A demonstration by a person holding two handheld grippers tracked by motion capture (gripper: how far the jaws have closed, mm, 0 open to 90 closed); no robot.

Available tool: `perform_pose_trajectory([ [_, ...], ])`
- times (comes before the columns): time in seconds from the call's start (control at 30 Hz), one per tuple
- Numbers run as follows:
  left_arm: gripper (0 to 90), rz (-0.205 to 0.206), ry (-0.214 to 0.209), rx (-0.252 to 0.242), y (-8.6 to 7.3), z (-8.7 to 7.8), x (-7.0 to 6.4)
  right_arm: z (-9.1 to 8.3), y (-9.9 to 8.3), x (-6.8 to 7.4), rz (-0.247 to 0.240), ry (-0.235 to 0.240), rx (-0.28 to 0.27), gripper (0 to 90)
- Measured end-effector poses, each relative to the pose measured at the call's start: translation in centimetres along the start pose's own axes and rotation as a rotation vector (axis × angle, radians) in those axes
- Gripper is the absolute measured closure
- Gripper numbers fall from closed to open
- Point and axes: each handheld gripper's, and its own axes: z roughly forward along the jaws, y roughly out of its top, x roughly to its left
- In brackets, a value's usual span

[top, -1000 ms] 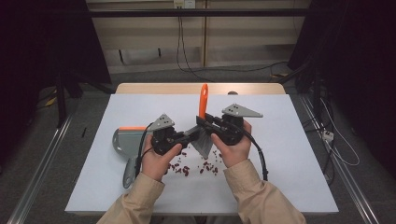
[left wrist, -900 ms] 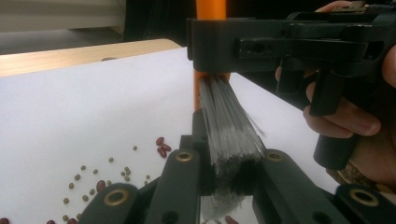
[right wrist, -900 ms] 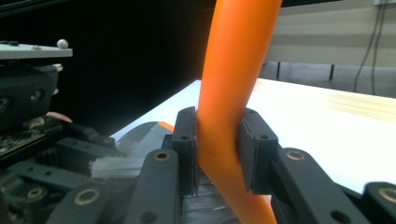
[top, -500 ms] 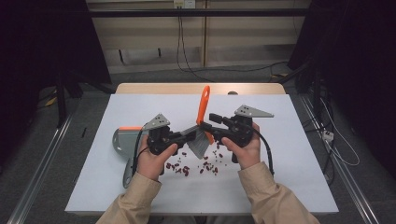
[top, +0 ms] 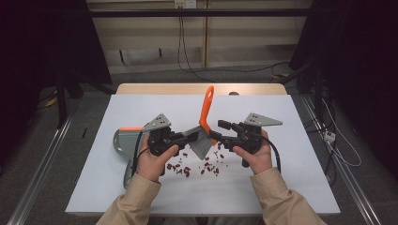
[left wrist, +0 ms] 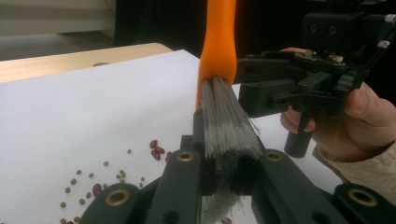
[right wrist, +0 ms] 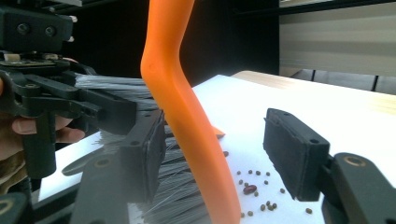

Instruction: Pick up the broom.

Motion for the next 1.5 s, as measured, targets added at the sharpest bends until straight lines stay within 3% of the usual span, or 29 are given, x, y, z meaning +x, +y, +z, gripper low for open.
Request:
perform_pose_trajectory([
  [0.2,84.1,0.013,-0.039,0.000,0.0,0.3,0.0,0.2,-0.4,-0.2,-0.002,0.016,0.020,37.9],
  [0.47,84.2,0.034,-0.136,-0.016,0.2,0.4,0.0,0.4,-0.6,-0.4,0.002,0.129,0.025,35.9],
  [0.63,84.1,0.042,-0.153,-0.034,0.2,0.5,0.0,0.2,-0.8,-0.2,-0.010,0.189,0.040,50.2],
  [0.7,82.7,0.031,-0.125,-0.063,0.3,0.3,0.4,0.1,-0.8,-0.1,-0.038,0.180,0.070,63.0],
  [0.8,75.8,0.048,-0.096,-0.073,0.3,0.3,0.8,-0.1,-0.7,0.1,-0.042,0.204,0.100,69.1],
  [0.9,56.6,0.038,-0.023,-0.080,0.3,0.2,1.1,-0.3,-0.4,0.4,-0.049,0.172,0.133,69.7],
  [0.93,48.5,0.052,0.007,-0.076,0.3,0.0,1.2,-0.4,-0.2,0.4,-0.045,0.144,0.144,69.8],
  [1.0,48.1,0.064,0.026,-0.080,0.3,-0.4,1.3,-0.9,0.0,-0.2,-0.028,0.090,0.151,69.9],
  [1.07,39.9,0.071,0.060,-0.074,0.4,-0.7,1.5,-1.7,0.2,-1.1,0.014,0.050,0.147,69.9],
  [1.13,38.4,0.079,0.068,-0.069,0.5,-1.0,1.7,-2.5,0.5,-1.7,0.032,0.005,0.158,69.9],
  [1.23,31.8,0.074,0.080,-0.066,0.5,-1.2,1.9,-3.5,0.7,-2.3,0.028,-0.066,0.176,69.9],
  [1.4,24.1,0.101,0.102,-0.047,0.6,-1.8,2.0,-5.2,0.9,-3.4,0.055,-0.149,0.201,70.0],
  [1.5,22.0,0.108,0.123,-0.036,0.5,-2.1,2.1,-6.1,1.0,-3.9,0.039,-0.212,0.220,70.0],
])
